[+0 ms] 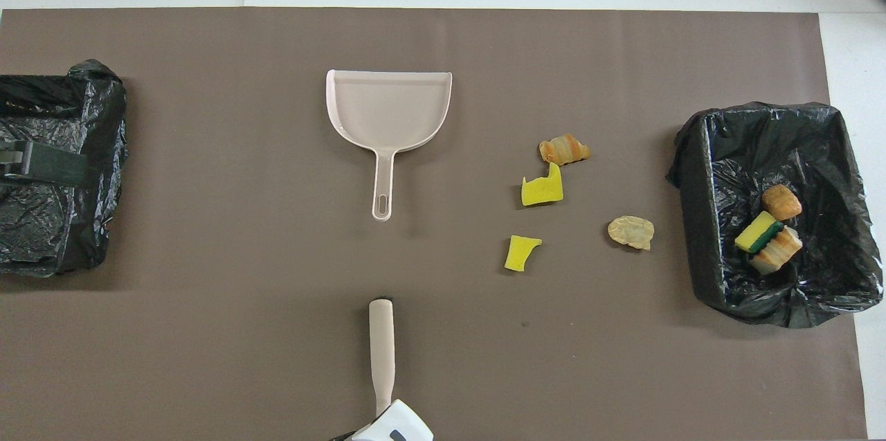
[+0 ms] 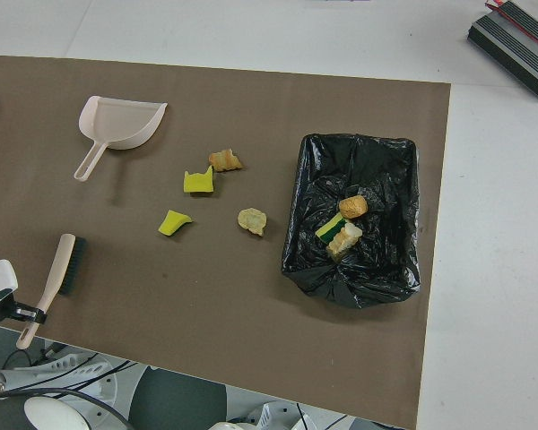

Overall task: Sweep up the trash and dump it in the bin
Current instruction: 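Grasp the brush with the right gripper and move it toward the crusts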

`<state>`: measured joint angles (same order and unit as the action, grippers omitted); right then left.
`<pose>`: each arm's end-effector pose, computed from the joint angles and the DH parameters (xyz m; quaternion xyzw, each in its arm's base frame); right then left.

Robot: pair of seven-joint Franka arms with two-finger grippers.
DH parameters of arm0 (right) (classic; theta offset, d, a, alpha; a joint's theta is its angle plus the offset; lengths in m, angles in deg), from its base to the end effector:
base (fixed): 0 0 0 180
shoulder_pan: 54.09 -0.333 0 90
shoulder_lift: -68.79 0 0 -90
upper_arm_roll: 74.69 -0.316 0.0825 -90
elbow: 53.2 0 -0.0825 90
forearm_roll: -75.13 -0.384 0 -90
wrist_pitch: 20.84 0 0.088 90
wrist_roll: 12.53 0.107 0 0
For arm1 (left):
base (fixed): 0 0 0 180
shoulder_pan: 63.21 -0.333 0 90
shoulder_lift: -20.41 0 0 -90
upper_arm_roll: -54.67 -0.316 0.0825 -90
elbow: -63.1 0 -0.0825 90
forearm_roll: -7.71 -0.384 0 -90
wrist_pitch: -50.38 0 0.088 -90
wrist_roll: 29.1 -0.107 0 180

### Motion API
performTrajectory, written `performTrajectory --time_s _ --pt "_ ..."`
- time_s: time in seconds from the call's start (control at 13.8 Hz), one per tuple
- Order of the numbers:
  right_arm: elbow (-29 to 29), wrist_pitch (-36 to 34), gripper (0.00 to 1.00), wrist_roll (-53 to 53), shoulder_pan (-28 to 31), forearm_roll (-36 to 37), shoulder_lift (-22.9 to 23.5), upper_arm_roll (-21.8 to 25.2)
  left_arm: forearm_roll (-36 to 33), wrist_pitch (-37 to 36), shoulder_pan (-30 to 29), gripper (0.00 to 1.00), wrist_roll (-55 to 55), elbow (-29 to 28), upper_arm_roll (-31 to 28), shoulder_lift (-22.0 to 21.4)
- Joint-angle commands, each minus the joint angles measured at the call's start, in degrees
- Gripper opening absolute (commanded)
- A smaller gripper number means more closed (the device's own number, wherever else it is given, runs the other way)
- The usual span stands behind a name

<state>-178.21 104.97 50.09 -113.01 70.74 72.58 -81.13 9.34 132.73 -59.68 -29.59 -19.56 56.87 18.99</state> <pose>0.2215 0.4887 0.3554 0.9991 0.0007 -0.0421 0.0083 0.5286 -0.0567 0.6857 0.9983 -0.0563 0.0090 0.0140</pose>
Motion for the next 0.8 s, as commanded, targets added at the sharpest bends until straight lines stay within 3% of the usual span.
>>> performTrajectory --time_s 0.0,0.36,0.73 --pt "4.68 -4.96 0.0 -1.89 1.17 -1.68 0.7 0.19 -0.49 -1.23 -0.28 1.0 -0.39 0.66 0.08 -0.16" --pt "4.69 -9.95 0.0 -3.28 9.06 -1.68 -7.72 0.37 -0.49 -1.23 -0.28 1.0 -0.39 0.66 0.08 -0.16" --pt "5.83 -18.76 0.0 -17.94 21.01 -1.41 -13.62 0.72 -0.49 -1.23 -0.28 1.0 -0.39 0.66 0.08 -0.16"
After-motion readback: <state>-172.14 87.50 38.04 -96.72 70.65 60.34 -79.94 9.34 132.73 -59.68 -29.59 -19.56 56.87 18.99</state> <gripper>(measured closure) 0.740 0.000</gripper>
